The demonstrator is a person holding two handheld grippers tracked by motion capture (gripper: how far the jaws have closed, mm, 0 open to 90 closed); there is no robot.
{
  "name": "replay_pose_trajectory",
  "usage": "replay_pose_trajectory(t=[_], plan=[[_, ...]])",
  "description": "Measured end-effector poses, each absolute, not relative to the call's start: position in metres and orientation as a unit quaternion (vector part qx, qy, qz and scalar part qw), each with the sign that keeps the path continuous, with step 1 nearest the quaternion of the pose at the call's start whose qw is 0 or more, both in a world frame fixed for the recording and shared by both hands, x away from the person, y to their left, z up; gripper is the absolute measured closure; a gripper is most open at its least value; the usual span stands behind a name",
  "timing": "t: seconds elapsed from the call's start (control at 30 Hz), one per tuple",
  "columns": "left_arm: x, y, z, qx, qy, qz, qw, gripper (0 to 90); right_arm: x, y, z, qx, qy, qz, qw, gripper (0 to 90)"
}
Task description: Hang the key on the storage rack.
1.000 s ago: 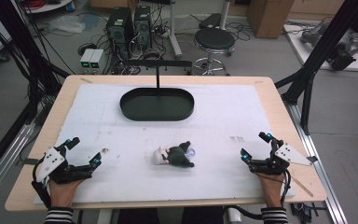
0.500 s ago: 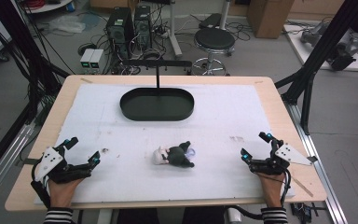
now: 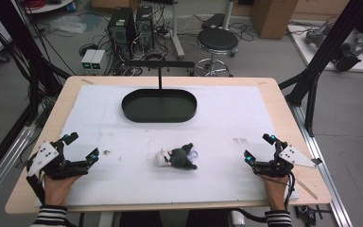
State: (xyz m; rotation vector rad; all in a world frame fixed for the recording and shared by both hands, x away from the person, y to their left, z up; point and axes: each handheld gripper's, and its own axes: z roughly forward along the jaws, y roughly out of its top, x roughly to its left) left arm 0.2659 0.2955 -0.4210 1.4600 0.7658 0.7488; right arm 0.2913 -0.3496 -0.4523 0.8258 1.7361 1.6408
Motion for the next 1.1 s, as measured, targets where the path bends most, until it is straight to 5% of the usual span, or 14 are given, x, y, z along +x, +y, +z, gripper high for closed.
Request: replay_pose_trajectory(t=[1.1], plan=[[0.321, 0.215, -0.330, 0.815, 0.175, 0.176, 0.524, 1.7, 0.291, -0.350, -0.452, 0.317, 0.649, 0.622, 0.301, 0.3]])
